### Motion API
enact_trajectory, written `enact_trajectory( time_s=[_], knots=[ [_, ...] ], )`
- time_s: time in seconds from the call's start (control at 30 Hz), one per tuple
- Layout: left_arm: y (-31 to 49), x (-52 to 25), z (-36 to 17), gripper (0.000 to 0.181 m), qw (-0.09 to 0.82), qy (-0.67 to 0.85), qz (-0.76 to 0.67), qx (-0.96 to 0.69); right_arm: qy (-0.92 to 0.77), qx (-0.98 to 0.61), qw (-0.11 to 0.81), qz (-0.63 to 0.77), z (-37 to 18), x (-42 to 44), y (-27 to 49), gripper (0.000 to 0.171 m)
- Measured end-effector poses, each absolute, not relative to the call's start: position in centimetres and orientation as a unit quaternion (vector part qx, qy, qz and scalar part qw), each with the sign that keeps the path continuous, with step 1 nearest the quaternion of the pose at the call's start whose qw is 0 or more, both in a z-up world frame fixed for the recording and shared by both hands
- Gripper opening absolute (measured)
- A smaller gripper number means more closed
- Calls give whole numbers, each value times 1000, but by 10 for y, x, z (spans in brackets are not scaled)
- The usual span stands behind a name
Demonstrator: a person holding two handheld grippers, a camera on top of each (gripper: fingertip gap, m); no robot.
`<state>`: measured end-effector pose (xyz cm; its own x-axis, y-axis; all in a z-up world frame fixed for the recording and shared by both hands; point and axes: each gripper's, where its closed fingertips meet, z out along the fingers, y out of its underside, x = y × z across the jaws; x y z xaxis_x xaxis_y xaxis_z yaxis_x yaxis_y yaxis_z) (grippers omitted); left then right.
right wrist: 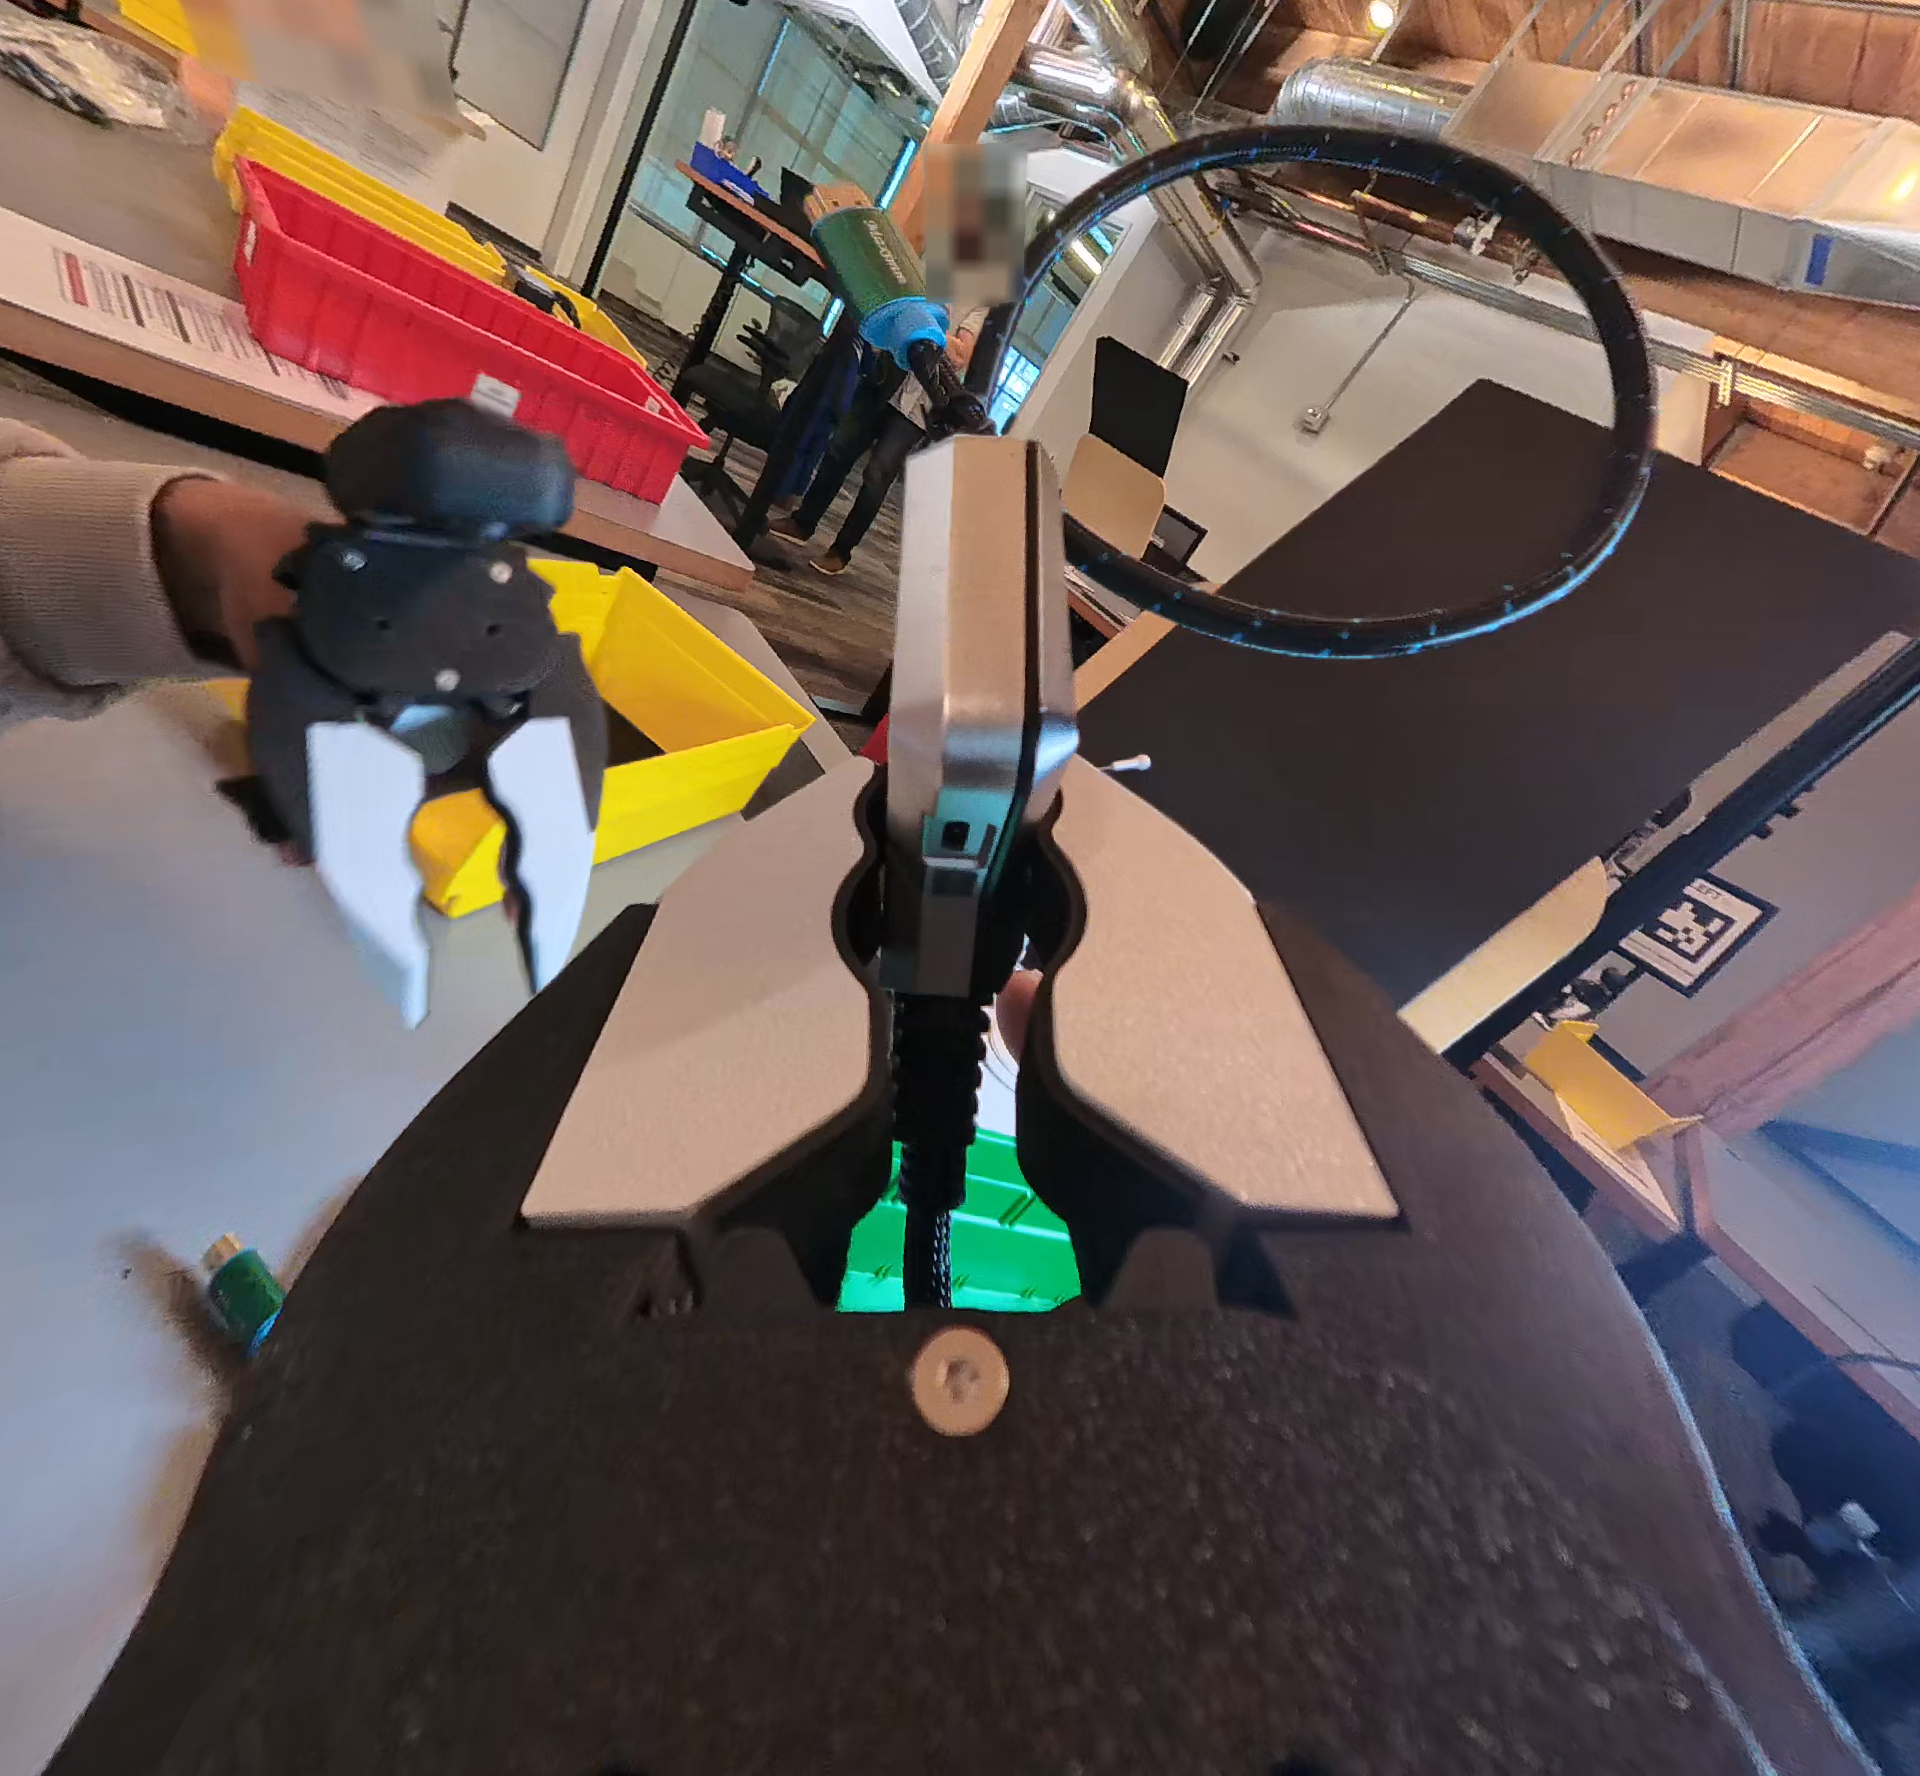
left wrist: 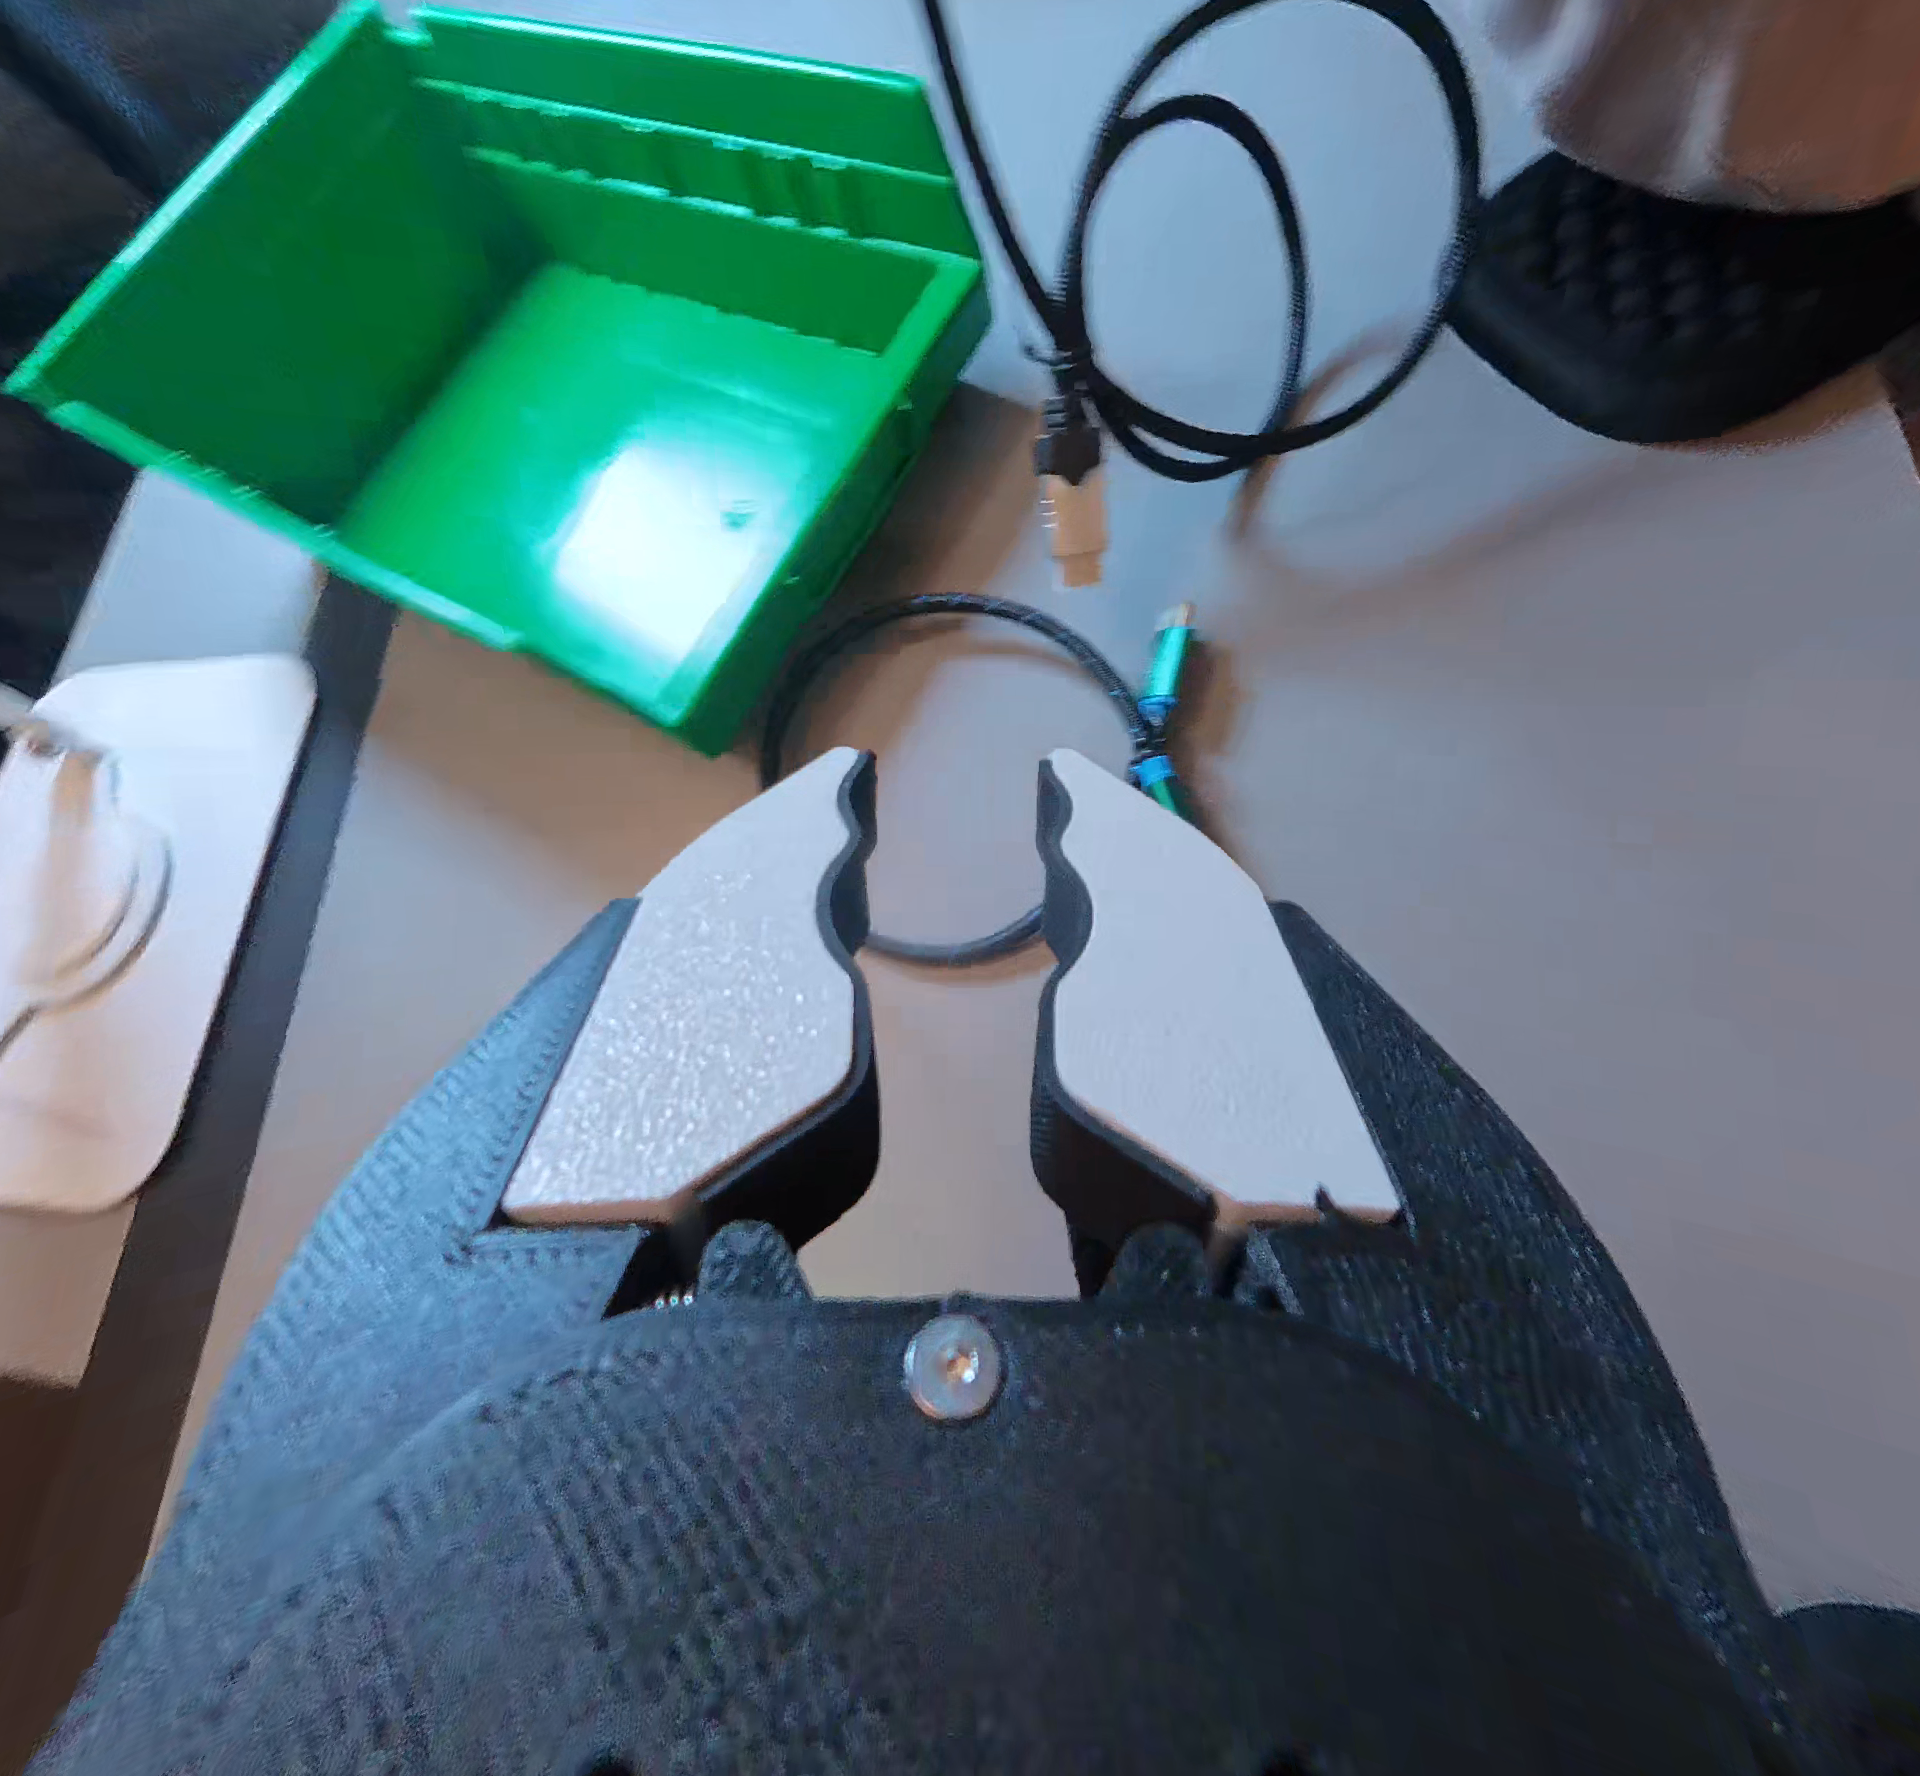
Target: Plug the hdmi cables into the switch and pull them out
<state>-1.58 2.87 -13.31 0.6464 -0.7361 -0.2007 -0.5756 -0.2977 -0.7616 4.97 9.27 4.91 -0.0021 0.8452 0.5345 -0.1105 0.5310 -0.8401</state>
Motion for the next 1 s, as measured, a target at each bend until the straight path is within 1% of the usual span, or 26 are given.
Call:
enact_trajectory(
  time_s=[0.13,0.23,0.37,0.43,0.53,0.57,0.63,0.73,0.87,1.0],
  knots=[
    [23,39,-188,37,345,486,-116,-795,-599,-310,637,372,49,51,94,23],
    [28,57,-230,40,302,506,-107,-801,-601,-308,639,367,49,52,94,23],
    [42,56,-254,36,304,502,-80,-806,-600,-308,639,370,51,54,96,23],
    [48,59,-255,25,325,499,-72,-800,-598,-310,638,374,50,54,98,23],
    [51,57,-254,21,329,516,-36,-790,-600,-312,635,373,47,53,99,23],
    [54,52,-252,20,333,518,-15,-788,-602,-311,635,372,47,52,99,23],
    [55,47,-238,19,350,507,-19,-787,-606,-305,637,366,46,53,97,23],
    [58,24,-202,19,387,469,-24,-794,-613,-301,642,348,45,55,98,23],
    [53,-11,-131,19,471,401,-31,-785,-631,-297,632,336,38,54,98,23],
    [36,-49,-65,18,539,349,18,-767,-661,-296,613,315,21,44,94,24]
  ],
)
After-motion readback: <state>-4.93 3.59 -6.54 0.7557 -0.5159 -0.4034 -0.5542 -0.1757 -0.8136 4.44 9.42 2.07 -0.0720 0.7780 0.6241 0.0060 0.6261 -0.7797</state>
